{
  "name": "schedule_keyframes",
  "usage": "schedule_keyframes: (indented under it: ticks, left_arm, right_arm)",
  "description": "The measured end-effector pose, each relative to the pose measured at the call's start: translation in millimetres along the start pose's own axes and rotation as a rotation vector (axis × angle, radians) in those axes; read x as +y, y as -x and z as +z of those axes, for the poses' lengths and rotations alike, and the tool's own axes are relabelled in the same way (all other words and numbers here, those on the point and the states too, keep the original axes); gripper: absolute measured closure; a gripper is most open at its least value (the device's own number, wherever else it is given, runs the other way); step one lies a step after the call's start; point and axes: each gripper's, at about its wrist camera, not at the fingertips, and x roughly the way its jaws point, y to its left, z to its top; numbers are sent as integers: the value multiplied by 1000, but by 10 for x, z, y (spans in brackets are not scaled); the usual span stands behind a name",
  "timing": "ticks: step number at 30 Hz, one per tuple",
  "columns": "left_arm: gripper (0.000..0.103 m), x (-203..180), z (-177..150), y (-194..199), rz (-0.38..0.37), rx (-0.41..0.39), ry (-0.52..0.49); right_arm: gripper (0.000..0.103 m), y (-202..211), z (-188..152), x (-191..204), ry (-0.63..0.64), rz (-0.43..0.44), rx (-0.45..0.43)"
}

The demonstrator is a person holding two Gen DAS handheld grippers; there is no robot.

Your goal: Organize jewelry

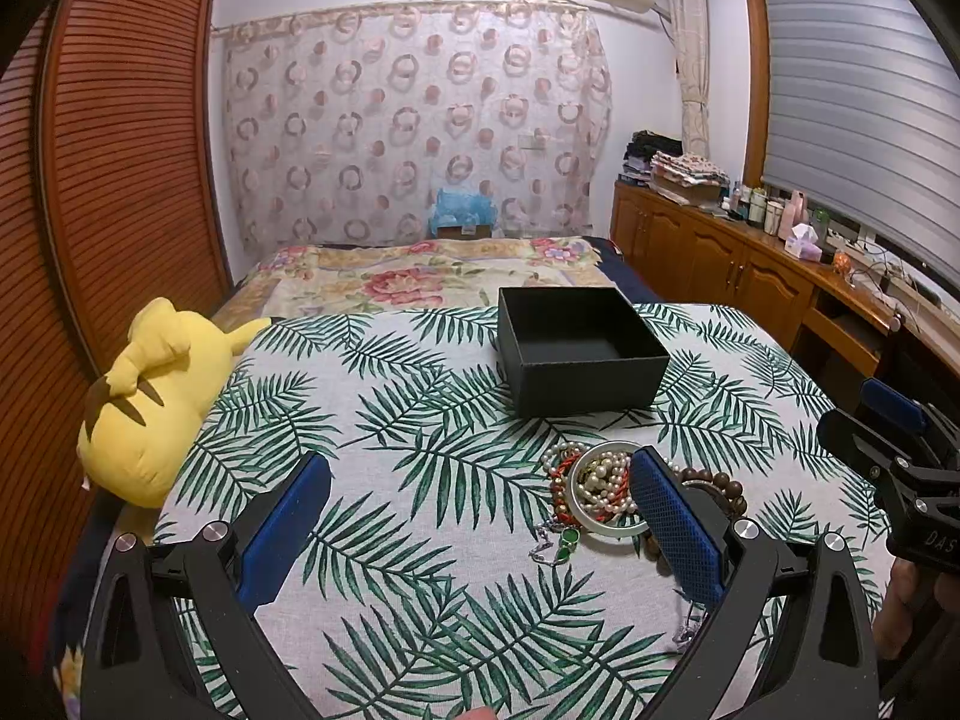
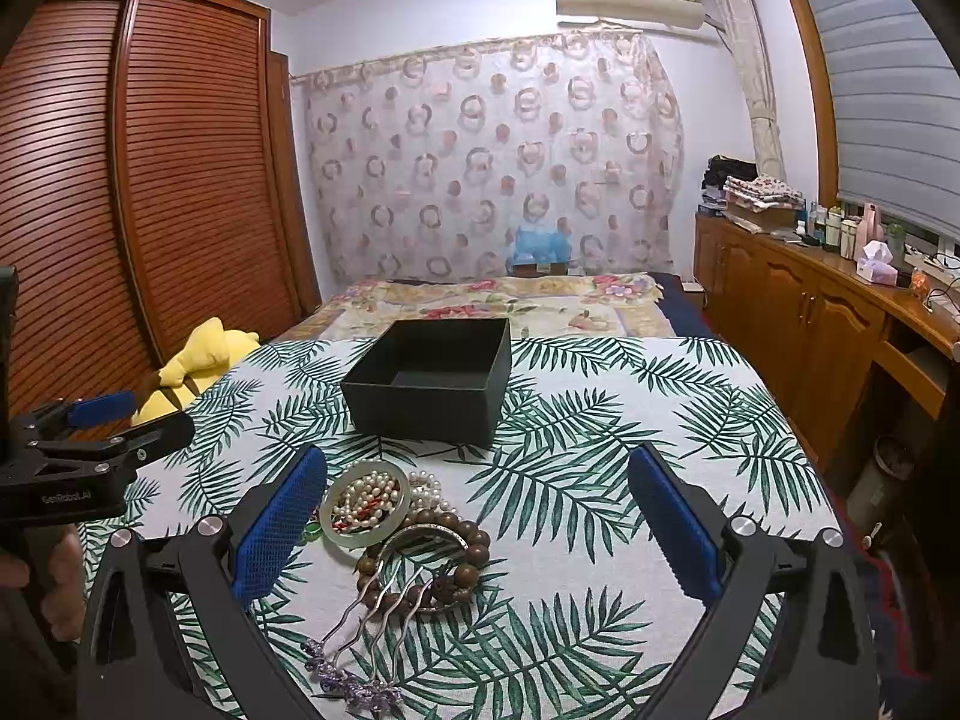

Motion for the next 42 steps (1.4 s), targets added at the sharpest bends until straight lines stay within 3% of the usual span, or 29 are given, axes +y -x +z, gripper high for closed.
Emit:
schedule_keyframes:
  ticks: [42]
  left_arm:
    - [6, 18, -20, 8, -4, -5, 1]
  right_arm:
    - [2, 12, -5, 19, 1, 2, -5]
